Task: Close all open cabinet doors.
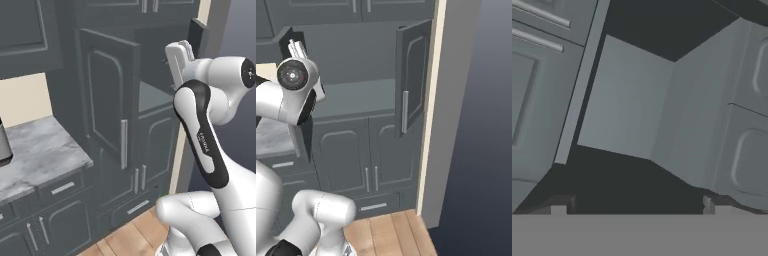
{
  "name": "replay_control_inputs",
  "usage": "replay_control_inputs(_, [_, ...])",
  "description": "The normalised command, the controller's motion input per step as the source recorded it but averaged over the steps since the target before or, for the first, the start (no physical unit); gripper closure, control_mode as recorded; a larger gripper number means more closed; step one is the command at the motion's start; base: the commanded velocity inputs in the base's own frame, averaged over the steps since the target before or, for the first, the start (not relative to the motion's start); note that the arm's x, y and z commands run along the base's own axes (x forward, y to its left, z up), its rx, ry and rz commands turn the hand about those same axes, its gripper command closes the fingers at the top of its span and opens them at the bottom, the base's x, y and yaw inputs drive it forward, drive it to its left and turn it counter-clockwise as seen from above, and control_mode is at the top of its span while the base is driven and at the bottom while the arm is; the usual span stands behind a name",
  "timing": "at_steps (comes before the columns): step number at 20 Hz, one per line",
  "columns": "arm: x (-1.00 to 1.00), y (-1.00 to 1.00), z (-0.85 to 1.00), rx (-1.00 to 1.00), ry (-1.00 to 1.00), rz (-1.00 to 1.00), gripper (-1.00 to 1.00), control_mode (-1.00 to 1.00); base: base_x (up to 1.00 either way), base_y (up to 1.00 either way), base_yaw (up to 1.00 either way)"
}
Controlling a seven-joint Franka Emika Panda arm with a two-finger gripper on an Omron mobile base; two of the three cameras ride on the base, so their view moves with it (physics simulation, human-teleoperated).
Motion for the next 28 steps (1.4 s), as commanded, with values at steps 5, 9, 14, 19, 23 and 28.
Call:
replay_control_inputs(5, [0.0,0.0,0.0,0.0,0.0,0.0,-1.0,1.0,0.33,-0.46,0.21])
replay_control_inputs(9, [0.0,0.0,0.0,0.0,0.0,0.0,-1.0,1.0,0.16,-0.41,0.29])
replay_control_inputs(14, [0.0,0.0,0.0,0.0,0.0,0.0,-1.0,1.0,0.0,-0.22,0.42])
replay_control_inputs(19, [0.0,0.0,0.0,0.0,0.0,0.0,-1.0,1.0,0.18,-0.38,0.38])
replay_control_inputs(23, [0.0,0.0,0.0,0.0,0.0,0.0,-1.0,1.0,0.16,-0.53,0.19])
replay_control_inputs(28, [0.0,0.0,0.0,0.0,0.0,0.0,-1.0,1.0,0.17,-0.38,0.15])
